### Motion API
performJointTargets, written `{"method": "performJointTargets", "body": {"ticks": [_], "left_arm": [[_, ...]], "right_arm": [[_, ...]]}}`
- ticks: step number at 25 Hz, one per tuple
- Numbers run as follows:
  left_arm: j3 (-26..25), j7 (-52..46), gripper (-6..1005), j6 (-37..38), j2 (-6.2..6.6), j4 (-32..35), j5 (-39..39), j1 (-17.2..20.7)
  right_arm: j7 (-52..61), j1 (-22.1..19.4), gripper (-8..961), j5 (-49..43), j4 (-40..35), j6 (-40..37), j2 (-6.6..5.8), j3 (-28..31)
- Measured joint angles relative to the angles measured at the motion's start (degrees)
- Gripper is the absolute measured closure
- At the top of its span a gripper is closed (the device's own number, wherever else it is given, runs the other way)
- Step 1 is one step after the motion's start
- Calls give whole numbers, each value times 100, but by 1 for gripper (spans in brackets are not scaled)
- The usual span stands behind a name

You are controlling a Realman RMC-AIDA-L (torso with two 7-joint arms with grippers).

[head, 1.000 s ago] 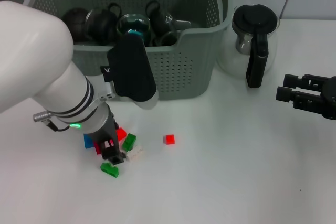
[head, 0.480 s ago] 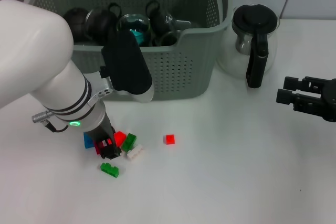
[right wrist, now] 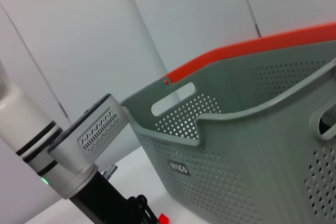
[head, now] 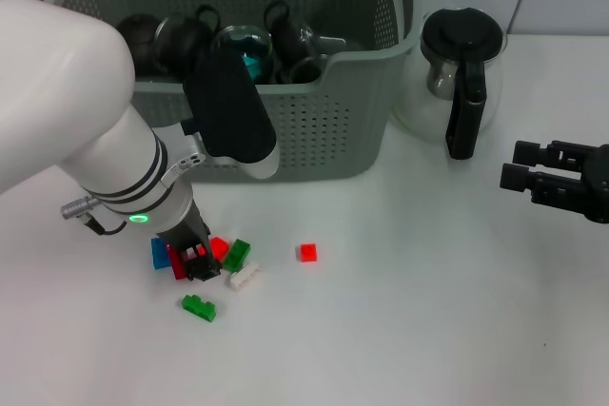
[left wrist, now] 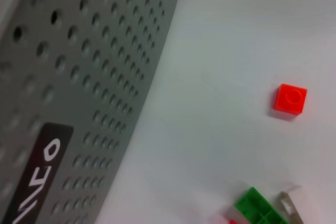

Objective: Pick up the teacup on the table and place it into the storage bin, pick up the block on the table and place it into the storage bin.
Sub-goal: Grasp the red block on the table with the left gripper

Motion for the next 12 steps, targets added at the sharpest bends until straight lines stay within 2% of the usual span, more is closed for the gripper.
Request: {"method": "performJointTargets", "body": {"ticks": [10, 12], "left_arm": [[-41, -8, 560, 2, 1, -78, 0, -41], [-92, -15, 608, 8, 1, -80, 0, -55]], "right_arm": [[0, -22, 346, 0, 0, -6, 0, 9], [0, -23, 346, 0, 0, -3, 0, 7]]}}
